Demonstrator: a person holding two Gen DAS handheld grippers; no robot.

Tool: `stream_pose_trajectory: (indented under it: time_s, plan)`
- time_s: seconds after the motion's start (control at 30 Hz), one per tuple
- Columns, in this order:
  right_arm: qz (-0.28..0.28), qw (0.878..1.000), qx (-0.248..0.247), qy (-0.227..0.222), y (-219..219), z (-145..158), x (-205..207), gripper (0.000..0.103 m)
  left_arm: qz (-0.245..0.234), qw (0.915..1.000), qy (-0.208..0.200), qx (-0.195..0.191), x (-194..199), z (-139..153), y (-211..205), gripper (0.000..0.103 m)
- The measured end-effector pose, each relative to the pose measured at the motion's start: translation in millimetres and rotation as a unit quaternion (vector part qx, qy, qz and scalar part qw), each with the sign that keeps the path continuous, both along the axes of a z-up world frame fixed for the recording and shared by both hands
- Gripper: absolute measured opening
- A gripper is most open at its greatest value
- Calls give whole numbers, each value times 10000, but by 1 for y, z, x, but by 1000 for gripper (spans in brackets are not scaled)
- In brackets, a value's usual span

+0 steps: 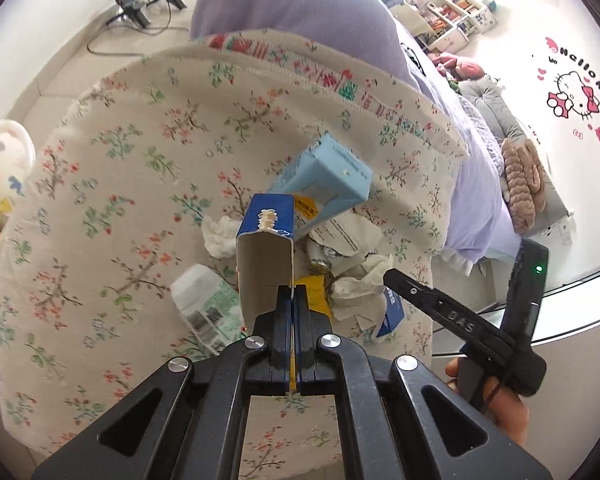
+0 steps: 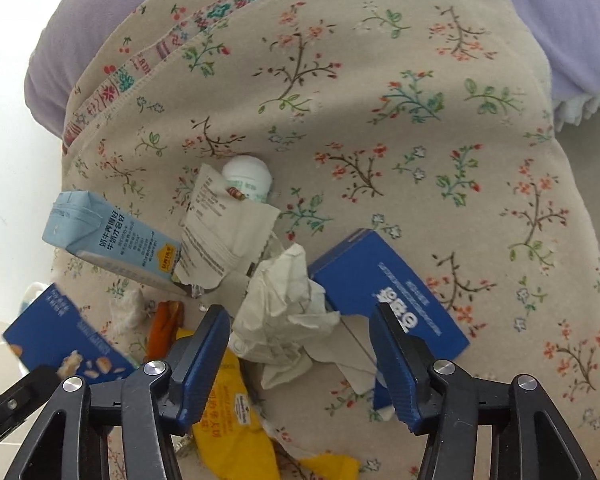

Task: Collect trash
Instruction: 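Carry the blue carton toward the wastebasket while the right tool grasps crumpled tissue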

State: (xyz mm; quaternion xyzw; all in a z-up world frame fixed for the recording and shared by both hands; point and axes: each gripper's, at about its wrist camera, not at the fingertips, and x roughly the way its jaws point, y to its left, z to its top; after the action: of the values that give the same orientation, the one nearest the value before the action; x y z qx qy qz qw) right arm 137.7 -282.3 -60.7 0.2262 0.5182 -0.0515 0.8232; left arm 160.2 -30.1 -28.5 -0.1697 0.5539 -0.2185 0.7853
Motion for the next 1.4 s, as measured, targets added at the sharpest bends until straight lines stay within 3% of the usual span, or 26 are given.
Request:
stream_pose_trajectory:
  time_s: [0.1, 0.27, 0.37, 0.4, 0.5, 0.83, 1.07, 1.4]
  plan:
    - [65, 9999, -97, 46, 6, -4, 6, 63, 53, 10000, -32, 25, 0, 4, 10, 0]
    - [102, 9997, -158, 147, 11, -12, 15, 50, 186, 9998, -41, 19, 3, 6, 26, 0]
    - [159, 9995, -212, 199, 14, -17, 18, 30, 181, 9998, 4, -1, 4, 6, 31, 0]
    - [190, 9994, -235, 197, 15, -16, 18, 18, 187, 9998, 7, -6, 4, 6, 33, 0]
    - [145, 9996, -218, 114, 15, -7, 14, 8, 215, 9998, -27, -2, 6, 8, 39, 0]
    - [62, 9996, -102, -242, 12, 16, -1, 7, 368, 9993, -59, -96, 9, 15, 59, 0]
    - [1, 9972, -52, -743, 6, 48, -24, 7, 474, 9987, -104, -156, 11, 20, 76, 0]
    - [-32, 9884, -168, -1508, 10, 88, -38, 7, 1109, 9927, -20, -471, 24, 24, 139, 0]
